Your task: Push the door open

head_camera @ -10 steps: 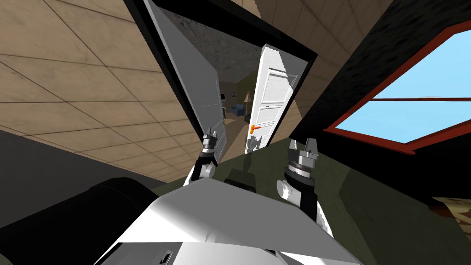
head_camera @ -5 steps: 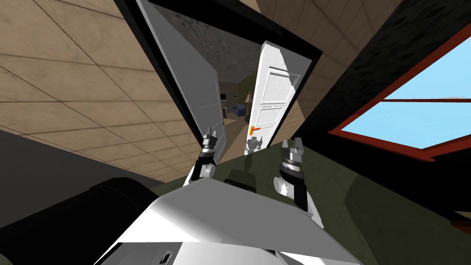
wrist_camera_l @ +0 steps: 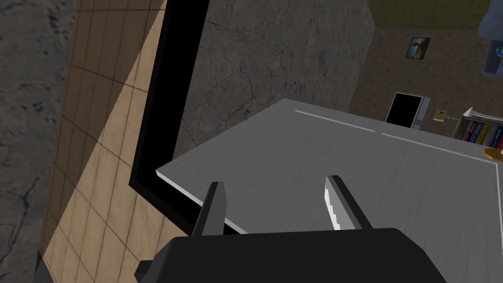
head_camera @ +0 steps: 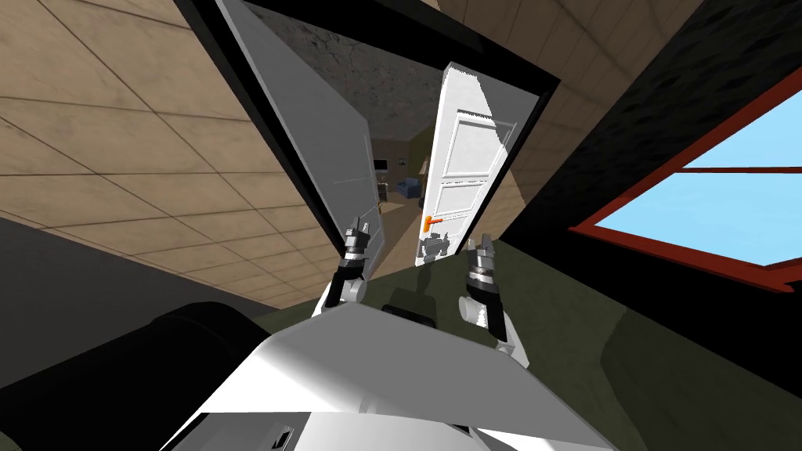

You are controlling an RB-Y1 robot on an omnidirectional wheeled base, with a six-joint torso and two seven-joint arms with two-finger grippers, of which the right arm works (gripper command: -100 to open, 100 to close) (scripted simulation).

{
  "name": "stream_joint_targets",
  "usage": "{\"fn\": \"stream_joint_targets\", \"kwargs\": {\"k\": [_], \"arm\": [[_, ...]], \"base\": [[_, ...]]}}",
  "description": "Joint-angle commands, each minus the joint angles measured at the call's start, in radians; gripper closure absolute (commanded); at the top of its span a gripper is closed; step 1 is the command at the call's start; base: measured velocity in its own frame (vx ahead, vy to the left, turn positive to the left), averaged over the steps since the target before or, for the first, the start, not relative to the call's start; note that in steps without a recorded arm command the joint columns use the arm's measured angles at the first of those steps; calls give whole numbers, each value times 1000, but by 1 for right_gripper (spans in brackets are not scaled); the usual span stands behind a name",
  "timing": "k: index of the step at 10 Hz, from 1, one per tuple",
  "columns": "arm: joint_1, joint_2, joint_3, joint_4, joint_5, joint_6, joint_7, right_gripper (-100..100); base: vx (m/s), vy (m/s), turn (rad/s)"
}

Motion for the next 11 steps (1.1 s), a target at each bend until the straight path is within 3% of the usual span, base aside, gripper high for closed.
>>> {"fn": "stream_joint_targets", "kwargs": {"k": [1, 11], "arm": [[-26, -6, 9, 49, 1, 10, -6, -100], [-184, -14, 80, 338, 16, 82, -36, -100]], "base": [[78, -81, 57], [90, -105, 70]]}}
